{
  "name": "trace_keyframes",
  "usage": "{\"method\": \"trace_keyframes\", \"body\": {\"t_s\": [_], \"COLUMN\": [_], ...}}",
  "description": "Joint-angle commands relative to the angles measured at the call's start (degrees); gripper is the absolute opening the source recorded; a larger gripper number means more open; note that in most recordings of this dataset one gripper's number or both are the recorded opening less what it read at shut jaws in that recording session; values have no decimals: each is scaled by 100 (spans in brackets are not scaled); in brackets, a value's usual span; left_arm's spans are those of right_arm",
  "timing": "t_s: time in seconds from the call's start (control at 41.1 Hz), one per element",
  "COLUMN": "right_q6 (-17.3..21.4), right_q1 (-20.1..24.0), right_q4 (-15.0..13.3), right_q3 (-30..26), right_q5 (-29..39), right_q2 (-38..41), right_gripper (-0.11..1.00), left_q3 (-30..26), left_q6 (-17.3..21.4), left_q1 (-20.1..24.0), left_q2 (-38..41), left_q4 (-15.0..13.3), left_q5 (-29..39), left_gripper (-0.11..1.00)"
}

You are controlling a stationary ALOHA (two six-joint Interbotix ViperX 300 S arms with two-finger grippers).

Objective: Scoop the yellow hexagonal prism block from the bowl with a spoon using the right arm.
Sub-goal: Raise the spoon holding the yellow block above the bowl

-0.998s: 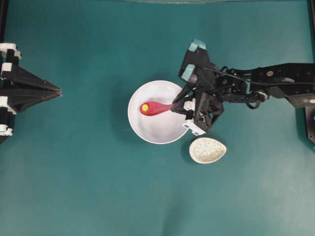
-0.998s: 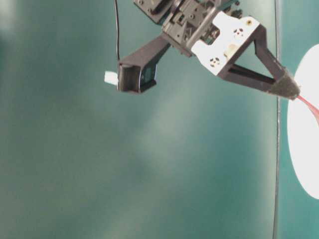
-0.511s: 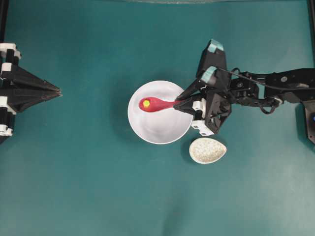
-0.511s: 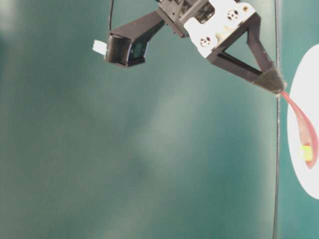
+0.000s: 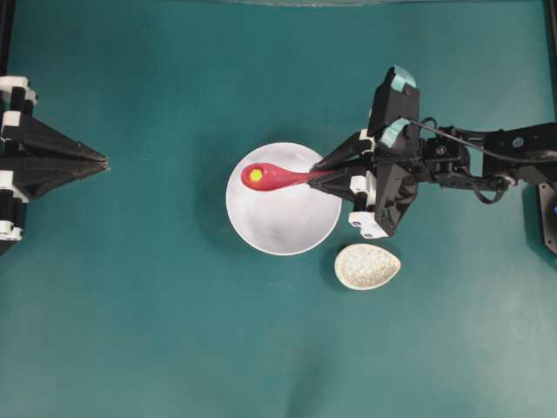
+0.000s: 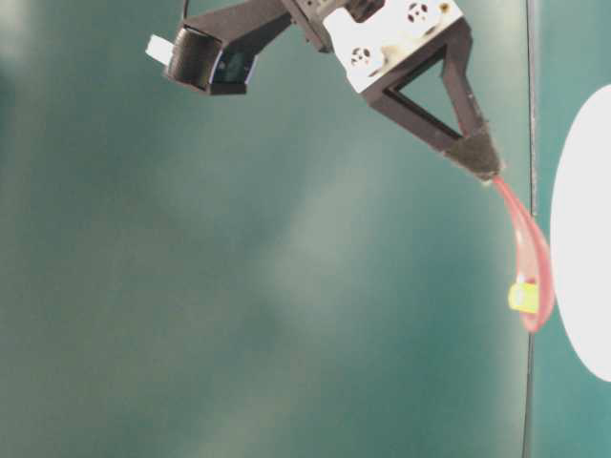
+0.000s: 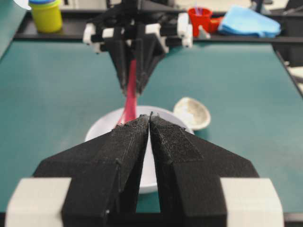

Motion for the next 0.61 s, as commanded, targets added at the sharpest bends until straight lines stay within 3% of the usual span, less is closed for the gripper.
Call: {"method": "trace_keyframes", "body": {"t_s": [0.0, 0.584], "right_q6": [-9, -18], "right_q1": [9, -44], "right_q4": [-88, -413], "right_q3": [-44, 18], "right_q5": [-123, 0], "right_q2": [-193, -967], "right_gripper": [24, 24], "left_q3": [-176, -185], "left_q6": [-9, -9], "left_q1": [9, 9], "left_q2": [26, 18], "left_q4": [18, 18], "left_q5": [-62, -79], "left_gripper": [11, 11]}}
